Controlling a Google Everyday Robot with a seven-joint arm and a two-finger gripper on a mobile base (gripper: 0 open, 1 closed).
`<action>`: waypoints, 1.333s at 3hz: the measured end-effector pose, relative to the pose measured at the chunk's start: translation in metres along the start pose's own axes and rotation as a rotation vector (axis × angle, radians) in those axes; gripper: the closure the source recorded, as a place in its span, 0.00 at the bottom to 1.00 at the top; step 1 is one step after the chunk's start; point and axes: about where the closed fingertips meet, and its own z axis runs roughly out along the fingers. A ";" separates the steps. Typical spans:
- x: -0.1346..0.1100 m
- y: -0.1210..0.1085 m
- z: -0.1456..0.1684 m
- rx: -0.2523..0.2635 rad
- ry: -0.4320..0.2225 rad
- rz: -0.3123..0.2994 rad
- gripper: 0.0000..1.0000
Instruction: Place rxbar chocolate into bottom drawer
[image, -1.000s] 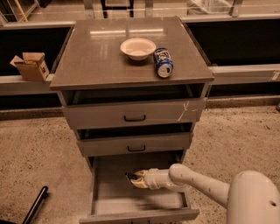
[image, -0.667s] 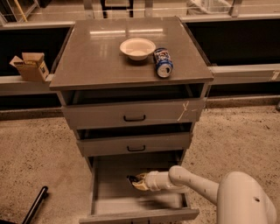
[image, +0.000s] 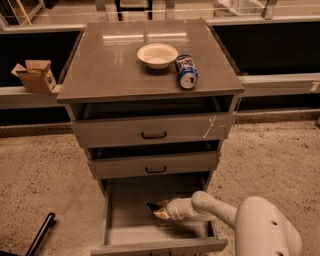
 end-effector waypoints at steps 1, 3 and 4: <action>0.000 0.000 0.000 0.001 0.000 0.000 0.50; 0.000 0.000 0.000 0.000 0.000 0.000 0.04; 0.000 0.000 0.000 0.000 0.000 0.000 0.00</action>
Offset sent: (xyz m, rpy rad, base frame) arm 0.0003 -0.0001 -0.0002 -0.0002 -0.0003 -0.0005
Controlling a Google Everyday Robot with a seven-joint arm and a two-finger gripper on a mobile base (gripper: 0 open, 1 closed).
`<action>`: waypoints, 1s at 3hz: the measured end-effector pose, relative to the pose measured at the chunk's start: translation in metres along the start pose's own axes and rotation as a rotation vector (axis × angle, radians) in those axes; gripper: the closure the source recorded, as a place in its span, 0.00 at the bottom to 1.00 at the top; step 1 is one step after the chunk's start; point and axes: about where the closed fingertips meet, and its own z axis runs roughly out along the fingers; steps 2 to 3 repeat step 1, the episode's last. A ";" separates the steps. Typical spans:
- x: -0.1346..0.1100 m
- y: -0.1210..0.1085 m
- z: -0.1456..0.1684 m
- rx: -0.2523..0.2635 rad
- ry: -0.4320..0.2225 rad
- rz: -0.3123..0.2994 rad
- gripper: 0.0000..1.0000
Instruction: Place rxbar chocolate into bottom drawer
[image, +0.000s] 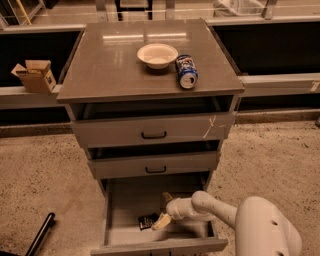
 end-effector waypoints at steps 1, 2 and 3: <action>0.000 0.000 0.000 0.000 0.000 0.000 0.00; 0.000 0.000 0.000 0.000 0.000 0.000 0.00; 0.000 0.000 0.000 0.000 0.000 0.000 0.00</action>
Offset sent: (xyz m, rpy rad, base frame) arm 0.0000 0.0000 0.0000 0.0000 0.0000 0.0000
